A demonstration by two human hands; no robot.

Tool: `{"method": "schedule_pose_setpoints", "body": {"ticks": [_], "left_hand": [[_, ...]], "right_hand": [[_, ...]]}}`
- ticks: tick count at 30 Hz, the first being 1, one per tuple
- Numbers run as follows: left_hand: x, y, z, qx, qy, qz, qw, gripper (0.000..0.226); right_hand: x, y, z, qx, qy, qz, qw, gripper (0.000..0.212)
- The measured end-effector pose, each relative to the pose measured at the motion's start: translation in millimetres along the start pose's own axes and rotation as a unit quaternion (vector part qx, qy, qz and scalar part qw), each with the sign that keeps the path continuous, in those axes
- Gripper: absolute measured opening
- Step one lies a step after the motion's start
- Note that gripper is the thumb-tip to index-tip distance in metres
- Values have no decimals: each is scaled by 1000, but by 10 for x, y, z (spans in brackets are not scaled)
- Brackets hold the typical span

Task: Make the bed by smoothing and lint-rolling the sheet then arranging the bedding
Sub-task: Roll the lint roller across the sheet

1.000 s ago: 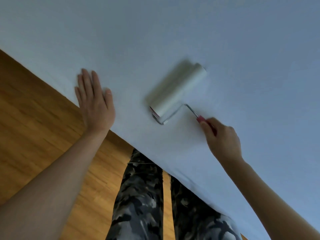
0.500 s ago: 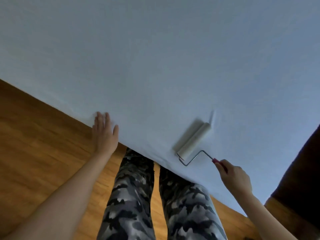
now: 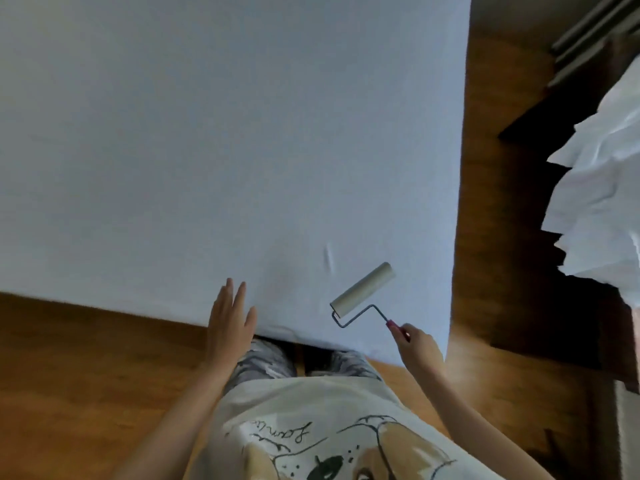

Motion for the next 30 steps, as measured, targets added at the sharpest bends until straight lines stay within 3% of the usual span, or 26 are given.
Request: {"method": "schedule_pose_setpoints", "body": {"ticks": [3, 6, 12, 19, 21, 25, 30], "left_hand": [[-263, 9, -91, -7, -36, -35, 999, 56], [-457, -109, -238, 38, -66, -58, 995, 57], [-522, -365, -721, 116, -176, -1, 977, 59], [-7, -472, -1124, 135, -96, 19, 986, 55], [-24, -479, -1210, 132, -81, 23, 988, 55], [-372, -595, -1342, 116, -82, 35, 989, 55], [-1321, -1153, -1435, 108, -146, 52, 982, 56]], "right_hand": [[-92, -41, -322, -48, -3, 94, 994, 50], [-259, -183, -755, -110, -22, 174, 978, 54], [-682, -934, -1732, -188, -94, 308, 928, 53], [-1175, -1330, -2260, -219, -139, 337, 905, 38], [-1293, -1273, -2330, -238, -128, 348, 898, 45], [-1627, -1105, -2387, -245, -101, 376, 888, 37], [-2390, -781, -2408, -222, -74, 372, 898, 34]]}}
Point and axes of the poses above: each hand's wrist, its own z-axis towards the middle knuckle, its own y-axis out of the back of the hand, x = y × z, the point moved 5 cm from there along z, towards the middle knuckle, and after that the axes turned 12 degrees about x, right-handed, at the moved point
